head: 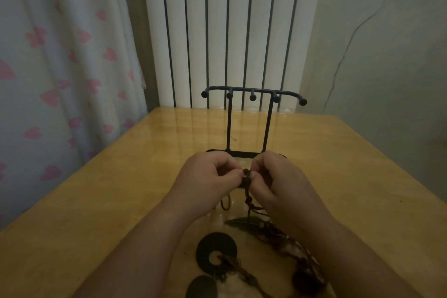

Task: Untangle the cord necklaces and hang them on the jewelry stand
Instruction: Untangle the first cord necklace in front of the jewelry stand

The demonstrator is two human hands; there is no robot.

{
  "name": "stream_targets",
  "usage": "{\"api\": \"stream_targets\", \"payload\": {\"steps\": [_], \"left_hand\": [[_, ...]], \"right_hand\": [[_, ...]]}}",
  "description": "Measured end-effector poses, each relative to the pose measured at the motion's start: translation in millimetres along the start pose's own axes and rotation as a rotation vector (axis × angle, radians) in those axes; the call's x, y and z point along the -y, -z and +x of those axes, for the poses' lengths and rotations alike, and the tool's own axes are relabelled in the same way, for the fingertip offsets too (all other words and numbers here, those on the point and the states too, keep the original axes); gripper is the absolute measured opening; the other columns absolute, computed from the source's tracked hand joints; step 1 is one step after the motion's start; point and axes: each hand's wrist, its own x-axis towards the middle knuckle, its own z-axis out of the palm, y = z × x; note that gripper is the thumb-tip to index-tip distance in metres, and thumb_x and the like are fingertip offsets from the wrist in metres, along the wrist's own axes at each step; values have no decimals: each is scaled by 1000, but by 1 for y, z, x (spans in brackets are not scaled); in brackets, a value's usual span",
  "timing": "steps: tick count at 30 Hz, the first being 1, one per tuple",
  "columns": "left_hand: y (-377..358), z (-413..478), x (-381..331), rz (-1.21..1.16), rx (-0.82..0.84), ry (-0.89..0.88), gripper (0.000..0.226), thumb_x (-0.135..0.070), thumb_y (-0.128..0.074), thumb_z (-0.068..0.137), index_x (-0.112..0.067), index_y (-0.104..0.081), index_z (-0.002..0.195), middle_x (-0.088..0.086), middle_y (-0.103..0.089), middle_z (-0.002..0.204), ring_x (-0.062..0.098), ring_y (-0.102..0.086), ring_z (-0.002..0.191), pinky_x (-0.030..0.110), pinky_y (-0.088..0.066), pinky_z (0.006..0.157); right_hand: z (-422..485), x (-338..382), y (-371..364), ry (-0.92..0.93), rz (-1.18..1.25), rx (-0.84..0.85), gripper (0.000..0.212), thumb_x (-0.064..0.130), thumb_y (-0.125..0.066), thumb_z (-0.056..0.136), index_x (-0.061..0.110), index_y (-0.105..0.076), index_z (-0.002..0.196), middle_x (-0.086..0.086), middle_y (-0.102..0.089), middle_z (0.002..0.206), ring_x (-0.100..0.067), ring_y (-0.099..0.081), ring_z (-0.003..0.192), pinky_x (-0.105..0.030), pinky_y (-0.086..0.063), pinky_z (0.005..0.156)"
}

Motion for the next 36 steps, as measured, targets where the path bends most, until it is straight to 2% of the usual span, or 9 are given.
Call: {"api": "stream_targets", "payload": {"steps": [6, 18, 22, 24, 27, 29, 32, 36], "left_hand": [[-1, 0, 1, -74, 20, 17, 14, -24, -65, 87, -28, -67, 74, -8, -64, 70, 2, -57, 65, 21, -43, 61], [-3, 2, 5, -69, 56, 10, 16, -16, -65, 79, -22, -64, 65, -12, -54, 56, -1, -46, 53, 15, -38, 51], [-6, 3, 7, -192, 76, 71, 22, -19, -64, 77, -26, -61, 57, -9, -55, 58, 7, -51, 60, 27, -44, 60], [-6, 3, 7, -276, 83, 96, 15, -24, -61, 72, -24, -62, 58, -7, -54, 58, 9, -51, 60, 29, -44, 61], [-8, 2, 6, -371, 21, 112, 14, -26, -58, 71, -21, -61, 59, -5, -53, 58, 11, -50, 59, 27, -43, 59], [-9, 1, 6, -389, -8, 101, 21, -22, -59, 81, -21, -62, 60, -4, -54, 59, 10, -51, 60, 25, -42, 59], [-8, 2, 7, -293, -44, 64, 23, -11, -61, 86, -19, -62, 64, -6, -57, 60, 4, -54, 60, 20, -43, 59], [-9, 1, 6, -167, -57, 11, 20, -13, -62, 82, -21, -60, 64, -11, -54, 56, -3, -49, 54, 10, -40, 51]], "right_hand": [[-1, 1, 1, 32, 21, 7, 6, 30, -51, 93, 34, -51, 89, 13, -53, 83, 1, -52, 76, -21, -46, 56], [-3, 7, 1, 50, -94, 83, 8, 33, -51, 93, 35, -46, 88, 14, -50, 84, -7, -49, 76, -24, -48, 66], [-3, 8, -3, 63, -88, 76, 8, 34, -49, 91, 35, -44, 85, 13, -49, 83, -6, -48, 75, -21, -43, 63], [-4, 7, -5, 43, -1, 53, 5, 39, -44, 87, 34, -47, 85, 12, -52, 82, -7, -50, 75, -24, -45, 62], [-4, 5, -11, -37, 204, 6, 10, 39, -44, 86, 33, -52, 85, 9, -58, 78, -9, -55, 73, -30, -50, 62], [-3, 3, -13, -65, 265, -16, 8, 36, -48, 90, 34, -54, 85, 10, -60, 78, -8, -57, 73, -26, -51, 62], [-3, 1, -11, -27, 241, -52, 10, 31, -54, 92, 40, -56, 88, 14, -61, 77, -3, -59, 75, -20, -52, 61], [-2, 3, -5, 57, 100, -64, 15, 33, -56, 89, 47, -51, 85, 18, -59, 78, 3, -57, 81, -15, -49, 64]]}}
